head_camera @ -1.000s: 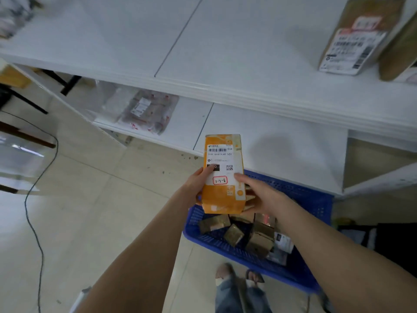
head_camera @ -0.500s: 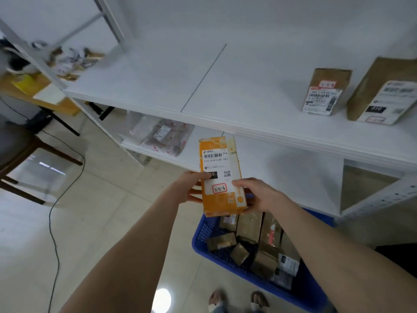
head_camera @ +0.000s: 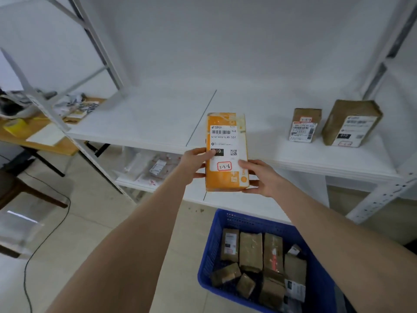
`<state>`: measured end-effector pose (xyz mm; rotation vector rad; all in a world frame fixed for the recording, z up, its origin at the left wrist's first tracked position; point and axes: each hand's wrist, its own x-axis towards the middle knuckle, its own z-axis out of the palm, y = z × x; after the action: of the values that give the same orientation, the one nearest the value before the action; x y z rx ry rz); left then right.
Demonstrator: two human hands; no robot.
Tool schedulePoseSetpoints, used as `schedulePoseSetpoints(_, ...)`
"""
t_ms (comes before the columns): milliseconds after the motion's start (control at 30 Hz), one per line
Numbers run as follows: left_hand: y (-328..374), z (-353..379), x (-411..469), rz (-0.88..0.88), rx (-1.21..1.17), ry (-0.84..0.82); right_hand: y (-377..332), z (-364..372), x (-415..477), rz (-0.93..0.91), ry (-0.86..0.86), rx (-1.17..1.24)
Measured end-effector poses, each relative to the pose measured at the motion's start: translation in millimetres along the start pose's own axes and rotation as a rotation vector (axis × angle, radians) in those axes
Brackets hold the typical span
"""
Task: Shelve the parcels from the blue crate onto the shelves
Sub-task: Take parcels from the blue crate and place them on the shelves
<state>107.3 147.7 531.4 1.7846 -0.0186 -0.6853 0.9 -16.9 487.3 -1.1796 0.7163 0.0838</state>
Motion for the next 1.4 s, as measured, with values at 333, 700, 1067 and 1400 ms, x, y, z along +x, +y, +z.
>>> schedulePoseSetpoints(333,34,-20,-2,0.111,0.024,-0.057,-29,28,-21,-0.113,0.107,0.041)
schedulePoseSetpoints(700,54,-22,-6,0.172,0.034,-0.110,-36,38,-41,-0.190,0.210,0.114)
schedulePoseSetpoints(1067,61,-12,-19,0.184,0.041,-0.120,-41,32,-54,-0.207,0.240,0.123)
schedulePoseSetpoints(1400,80,7,-38,0.192,0.068,-0.110,-55,16,-64,-0.225,0.222,0.160)
